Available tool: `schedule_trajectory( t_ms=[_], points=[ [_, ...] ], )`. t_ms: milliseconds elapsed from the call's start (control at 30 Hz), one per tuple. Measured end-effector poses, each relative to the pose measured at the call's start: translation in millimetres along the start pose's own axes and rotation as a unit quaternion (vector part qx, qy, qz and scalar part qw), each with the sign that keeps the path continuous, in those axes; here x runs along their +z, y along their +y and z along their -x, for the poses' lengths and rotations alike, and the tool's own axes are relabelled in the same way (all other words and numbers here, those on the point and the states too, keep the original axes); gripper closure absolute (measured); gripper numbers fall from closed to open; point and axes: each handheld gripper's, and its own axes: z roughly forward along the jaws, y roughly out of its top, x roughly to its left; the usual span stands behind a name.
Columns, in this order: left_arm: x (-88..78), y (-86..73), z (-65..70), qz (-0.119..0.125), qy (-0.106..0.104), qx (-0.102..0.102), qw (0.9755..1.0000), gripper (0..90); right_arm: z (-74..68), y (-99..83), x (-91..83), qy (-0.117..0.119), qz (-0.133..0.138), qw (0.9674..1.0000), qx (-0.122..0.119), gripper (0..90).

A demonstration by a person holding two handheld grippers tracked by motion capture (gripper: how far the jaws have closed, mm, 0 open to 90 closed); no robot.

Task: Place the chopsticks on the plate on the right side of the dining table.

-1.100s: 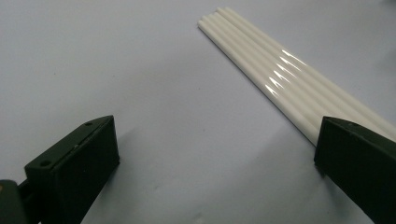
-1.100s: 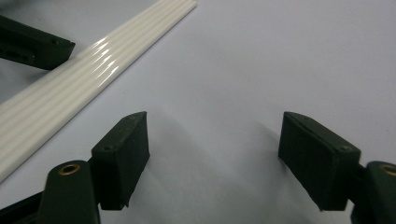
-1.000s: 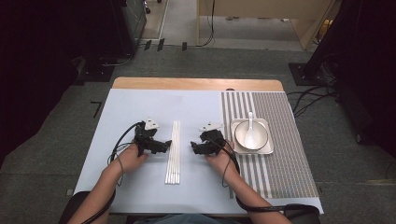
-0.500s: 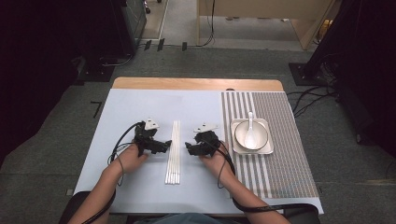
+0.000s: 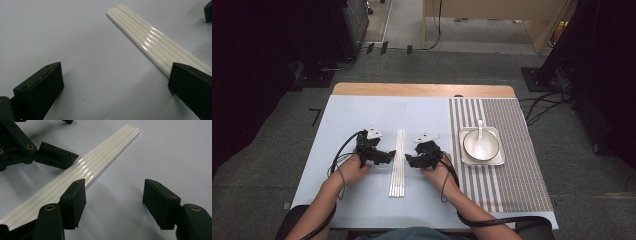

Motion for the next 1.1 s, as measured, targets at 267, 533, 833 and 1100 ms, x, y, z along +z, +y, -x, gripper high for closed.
schedule_trajectory(
  t_ms=[267,533,833,1100],
  points=[
    [0.0,0.0,0.0,0.0,0.0,0.0,1.0,0.0,-3.0,0.7,0.9,0.004,0.006,1.0,-0.001,38.6],
    [0.1,0.1,0.0,0.0,0.0,0.0,1.0,0.0,-2.4,2.6,1.0,0.008,0.009,0.9999,0.004,42.0],
    [0.1,0.1,0.0,0.0,0.0,0.0,1.0,0.0,-11.4,2.2,2.4,0.02,0.011,0.9997,-0.004,48.9],
    [0.1,0.1,0.0,0.0,0.0,0.0,1.0,0.0,-14.6,2.5,3.2,0.029,0.01,0.9995,-0.007,54.3]
  ],
)
